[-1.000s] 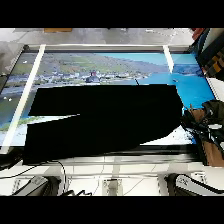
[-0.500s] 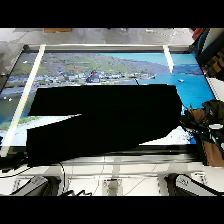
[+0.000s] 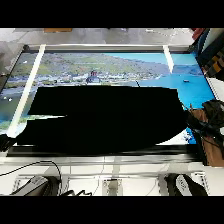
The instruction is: Fold the clothes and pants, and hang the long-sleeved shirts on hangers.
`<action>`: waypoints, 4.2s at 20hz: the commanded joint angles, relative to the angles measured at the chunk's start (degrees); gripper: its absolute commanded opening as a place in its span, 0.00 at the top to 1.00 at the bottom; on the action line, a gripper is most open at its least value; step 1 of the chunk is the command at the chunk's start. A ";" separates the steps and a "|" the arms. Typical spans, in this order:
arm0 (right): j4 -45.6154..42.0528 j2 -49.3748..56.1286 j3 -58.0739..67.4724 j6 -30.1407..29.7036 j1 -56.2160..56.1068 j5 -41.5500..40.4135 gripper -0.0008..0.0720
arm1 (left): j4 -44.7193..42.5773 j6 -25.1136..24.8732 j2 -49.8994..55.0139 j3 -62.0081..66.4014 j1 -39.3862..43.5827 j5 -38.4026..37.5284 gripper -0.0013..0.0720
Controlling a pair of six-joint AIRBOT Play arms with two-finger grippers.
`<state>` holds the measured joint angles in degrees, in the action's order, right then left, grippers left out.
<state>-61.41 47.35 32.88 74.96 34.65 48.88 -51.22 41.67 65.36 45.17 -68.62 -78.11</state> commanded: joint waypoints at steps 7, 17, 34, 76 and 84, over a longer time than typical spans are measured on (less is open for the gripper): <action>-5.66 -15.23 6.43 13.55 -0.07 0.37 0.96 | 11.80 11.87 0.04 1.99 5.03 11.08 0.98; -3.04 8.17 14.67 26.88 -11.34 -22.21 0.96 | 4.72 43.06 18.05 30.80 37.79 36.94 0.98; -1.62 36.74 27.41 50.42 -13.42 -36.59 0.96 | 9.29 54.36 41.40 45.46 49.24 57.22 0.98; -6.36 35.87 36.68 12.35 -31.28 -28.74 0.48 | 7.93 42.86 33.55 27.58 49.88 55.76 0.98; -6.38 41.72 48.19 12.52 -48.22 -28.94 0.96 | 7.61 26.53 20.04 34.29 49.88 36.96 0.98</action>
<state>-67.81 86.50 76.34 87.39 -7.75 19.73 -43.59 74.54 90.15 77.71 -18.74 -33.63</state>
